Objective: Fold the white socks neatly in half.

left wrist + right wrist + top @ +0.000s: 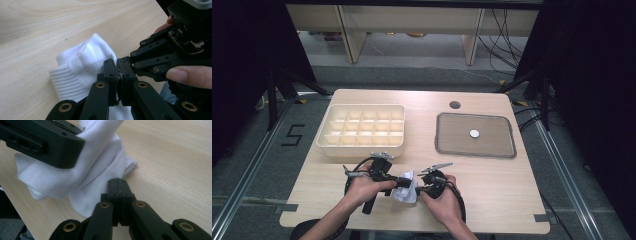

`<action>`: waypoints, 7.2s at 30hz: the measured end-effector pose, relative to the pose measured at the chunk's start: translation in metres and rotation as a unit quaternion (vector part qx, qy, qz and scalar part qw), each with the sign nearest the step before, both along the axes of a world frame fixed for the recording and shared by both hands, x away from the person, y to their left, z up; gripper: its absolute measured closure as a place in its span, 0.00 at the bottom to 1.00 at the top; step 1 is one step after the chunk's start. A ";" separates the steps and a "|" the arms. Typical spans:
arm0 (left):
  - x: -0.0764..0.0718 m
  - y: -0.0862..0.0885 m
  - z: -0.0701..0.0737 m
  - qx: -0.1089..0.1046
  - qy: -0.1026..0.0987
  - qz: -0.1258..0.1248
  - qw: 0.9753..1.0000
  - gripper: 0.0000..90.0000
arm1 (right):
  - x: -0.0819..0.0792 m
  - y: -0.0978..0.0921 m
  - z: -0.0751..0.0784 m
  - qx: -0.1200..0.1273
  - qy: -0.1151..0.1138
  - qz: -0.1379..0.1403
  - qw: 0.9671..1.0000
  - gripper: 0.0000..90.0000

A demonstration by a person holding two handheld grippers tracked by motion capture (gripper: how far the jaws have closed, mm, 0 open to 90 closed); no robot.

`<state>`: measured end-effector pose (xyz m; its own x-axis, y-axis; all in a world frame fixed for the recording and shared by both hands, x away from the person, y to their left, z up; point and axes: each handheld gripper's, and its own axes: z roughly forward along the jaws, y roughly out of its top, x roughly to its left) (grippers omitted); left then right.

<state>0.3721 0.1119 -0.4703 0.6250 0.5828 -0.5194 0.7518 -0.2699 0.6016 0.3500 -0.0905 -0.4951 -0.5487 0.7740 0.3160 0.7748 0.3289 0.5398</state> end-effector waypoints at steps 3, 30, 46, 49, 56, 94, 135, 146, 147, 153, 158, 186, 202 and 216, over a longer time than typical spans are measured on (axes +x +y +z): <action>0.001 0.000 0.000 0.001 0.002 -0.003 1.000 0.96 | 0.000 0.001 0.000 0.006 0.006 0.008 1.000 1.00; -0.003 -0.010 -0.012 0.036 -0.021 -0.010 0.999 0.96 | 0.023 -0.018 0.033 0.038 0.005 -0.041 0.998 0.89; -0.005 -0.011 -0.012 0.040 -0.027 -0.009 0.999 0.95 | 0.047 -0.005 0.022 0.089 0.058 -0.018 0.994 0.93; -0.005 -0.011 -0.012 0.039 -0.027 -0.010 0.999 0.95 | 0.047 -0.005 0.021 0.096 0.072 -0.017 0.993 0.97; -0.011 -0.007 0.000 0.026 -0.045 -0.006 0.999 0.87 | 0.047 -0.005 0.020 0.078 0.052 -0.017 0.995 0.98; -0.039 -0.012 -0.022 0.062 -0.046 -0.041 0.996 1.00 | 0.044 -0.001 0.007 0.048 0.050 -0.022 0.997 0.98; -0.031 0.018 0.013 0.035 -0.079 0.017 0.996 0.79 | 0.027 0.009 0.015 0.030 0.008 0.036 0.999 1.00; 0.005 0.033 -0.004 0.071 -0.010 0.032 0.997 0.51 | 0.026 0.009 0.014 0.029 0.005 0.035 0.999 1.00; 0.005 0.031 -0.005 0.074 -0.004 0.034 0.997 0.50 | 0.026 0.009 0.014 0.029 0.006 0.036 0.999 1.00; 0.010 0.022 -0.012 0.086 0.024 0.024 0.996 0.47 | 0.026 0.010 0.012 0.030 0.005 0.040 0.999 1.00; 0.013 0.022 -0.015 0.113 0.029 0.003 0.993 0.46 | 0.025 0.009 0.011 0.032 0.007 0.037 0.999 1.00; 0.028 0.015 -0.023 0.100 0.116 0.010 0.988 0.65 | 0.023 0.010 0.009 0.034 0.003 0.033 0.999 1.00; 0.022 0.011 -0.021 0.108 0.083 0.000 0.991 0.76 | 0.022 0.010 0.009 0.034 0.004 0.033 0.999 1.00; 0.012 0.012 -0.016 0.099 0.033 -0.006 0.995 0.80 | 0.016 0.000 0.024 0.060 -0.032 0.025 0.997 0.94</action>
